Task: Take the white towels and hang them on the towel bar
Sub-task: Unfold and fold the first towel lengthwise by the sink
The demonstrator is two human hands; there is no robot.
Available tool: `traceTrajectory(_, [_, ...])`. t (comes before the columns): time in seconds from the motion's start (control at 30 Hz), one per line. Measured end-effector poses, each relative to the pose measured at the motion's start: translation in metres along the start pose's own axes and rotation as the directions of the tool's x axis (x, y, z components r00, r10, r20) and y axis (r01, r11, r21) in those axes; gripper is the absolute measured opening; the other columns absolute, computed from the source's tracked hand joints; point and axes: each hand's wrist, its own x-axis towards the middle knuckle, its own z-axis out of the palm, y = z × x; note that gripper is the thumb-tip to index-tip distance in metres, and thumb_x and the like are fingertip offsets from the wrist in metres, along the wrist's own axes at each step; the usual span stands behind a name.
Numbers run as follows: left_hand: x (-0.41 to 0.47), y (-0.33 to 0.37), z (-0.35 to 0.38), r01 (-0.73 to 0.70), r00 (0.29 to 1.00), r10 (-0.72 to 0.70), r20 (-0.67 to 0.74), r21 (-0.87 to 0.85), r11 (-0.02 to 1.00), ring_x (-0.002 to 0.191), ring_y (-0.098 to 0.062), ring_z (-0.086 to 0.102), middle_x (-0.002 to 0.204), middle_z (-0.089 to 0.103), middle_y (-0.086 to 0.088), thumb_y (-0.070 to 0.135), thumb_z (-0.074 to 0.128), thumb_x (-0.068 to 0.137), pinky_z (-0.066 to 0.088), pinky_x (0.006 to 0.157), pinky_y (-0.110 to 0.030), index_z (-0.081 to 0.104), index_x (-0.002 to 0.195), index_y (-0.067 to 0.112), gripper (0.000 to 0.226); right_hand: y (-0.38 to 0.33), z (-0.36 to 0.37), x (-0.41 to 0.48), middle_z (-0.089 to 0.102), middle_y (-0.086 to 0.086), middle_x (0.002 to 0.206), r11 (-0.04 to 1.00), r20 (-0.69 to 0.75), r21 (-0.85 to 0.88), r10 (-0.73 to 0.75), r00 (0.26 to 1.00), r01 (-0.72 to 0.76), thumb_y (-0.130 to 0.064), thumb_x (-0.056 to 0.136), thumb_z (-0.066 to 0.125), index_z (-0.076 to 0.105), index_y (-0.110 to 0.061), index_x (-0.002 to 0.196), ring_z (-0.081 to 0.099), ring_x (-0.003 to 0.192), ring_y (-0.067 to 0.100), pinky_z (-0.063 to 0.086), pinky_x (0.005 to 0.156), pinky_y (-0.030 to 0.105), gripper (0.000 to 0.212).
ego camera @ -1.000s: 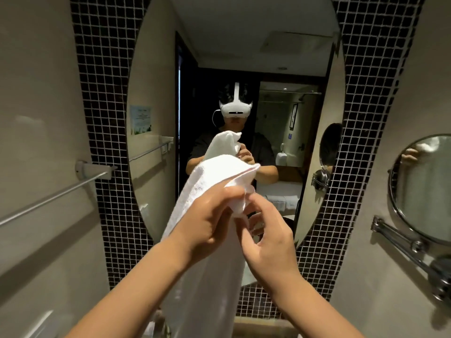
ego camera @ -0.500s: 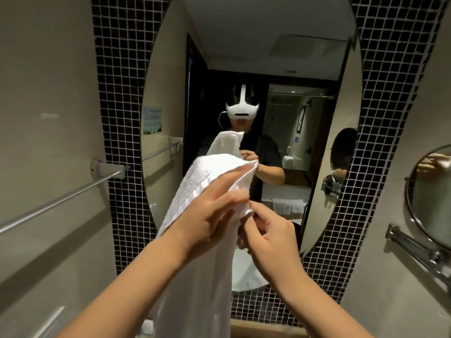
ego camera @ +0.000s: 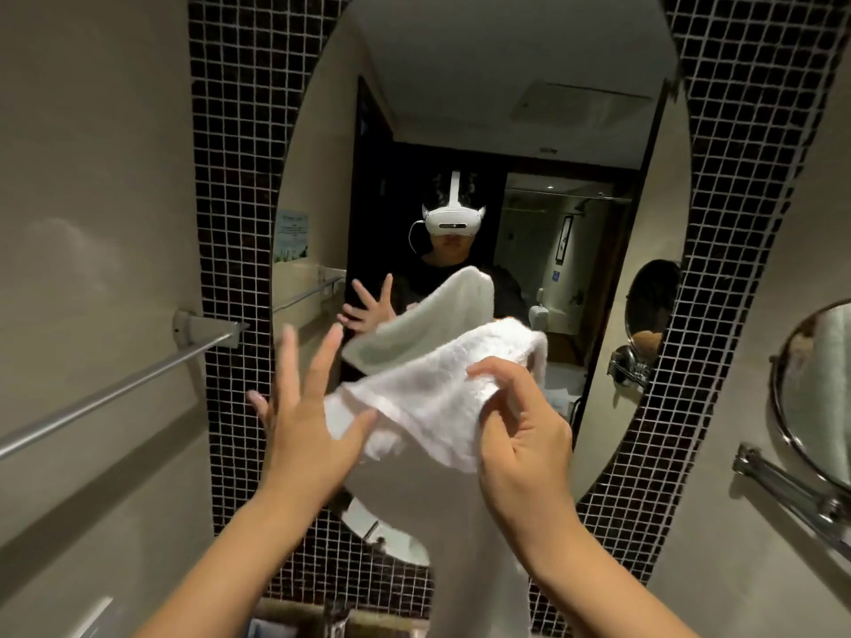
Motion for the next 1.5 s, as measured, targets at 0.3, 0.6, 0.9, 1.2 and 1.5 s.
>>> traceTrajectory(0.3, [-0.065,0.002,0.071,0.351,0.723,-0.002,0.690,-0.366,0.862,0.072,0.000,0.067,0.106,0.068,0.003,0.045,0.085,0.076,0.056,0.063,-0.022,0.045,0.133,0.055,0.071,-0.013,-0.002,0.012,0.062,-0.002,0.084,0.997,0.009,0.041,-0.067,0.998,0.067,-0.011,0.092,0.053,0.058,-0.026,0.104,0.060,0.074,0.010,0.048,0.061,0.019,0.020])
traceTrajectory(0.6, [-0.060,0.009,0.097,0.639,0.592,-0.130,0.795,-0.365,0.677,0.081,-0.027,0.077,0.113,0.071,-0.005,0.035,0.064,0.097,0.061,0.065,-0.044,0.060,0.116,0.030,0.019,-0.015,-0.024,0.021,0.052,-0.008,0.072,0.982,0.019,-0.152,-0.114,0.993,0.115,-0.050,0.100,0.047,0.051,-0.026,0.091,0.050,0.062,0.010,0.040,0.056,0.019,0.025])
traceTrajectory(0.9, [-0.002,-0.009,0.040,0.164,0.975,-0.106,0.197,-0.307,0.937,0.083,-0.025,0.059,0.086,0.061,-0.005,-0.006,0.052,0.089,0.048,0.069,-0.039,0.051,0.089,0.028,0.034,-0.015,-0.058,0.049,0.059,-0.003,0.076,0.969,-0.121,-0.245,-0.065,0.991,0.034,-0.031,0.108,0.043,0.051,-0.025,0.098,0.061,0.066,0.015,0.055,0.057,0.052,0.014])
traceTrajectory(1.2, [0.031,0.063,0.000,-0.231,0.972,0.176,-0.156,-0.494,0.838,0.114,-0.004,0.062,0.121,0.062,0.026,0.015,0.060,0.095,0.049,0.089,-0.021,0.064,0.123,0.016,0.028,-0.011,-0.023,0.047,0.070,-0.014,0.097,0.979,-0.148,0.093,0.191,0.970,-0.179,-0.035,0.105,0.054,0.059,-0.038,0.106,0.070,0.091,0.008,0.061,0.072,0.027,0.006])
traceTrajectory(1.5, [0.017,0.093,0.010,-0.580,0.810,0.520,-0.271,-0.501,0.642,0.123,-0.038,0.058,0.131,0.057,-0.006,0.008,0.068,0.087,0.050,0.102,-0.052,0.063,0.104,0.025,0.024,-0.017,0.008,0.034,0.067,0.002,0.099,0.962,0.053,-0.092,0.262,0.964,-0.256,-0.052,0.103,0.050,0.064,-0.027,0.092,0.069,0.091,0.019,0.058,0.076,0.038,0.031])
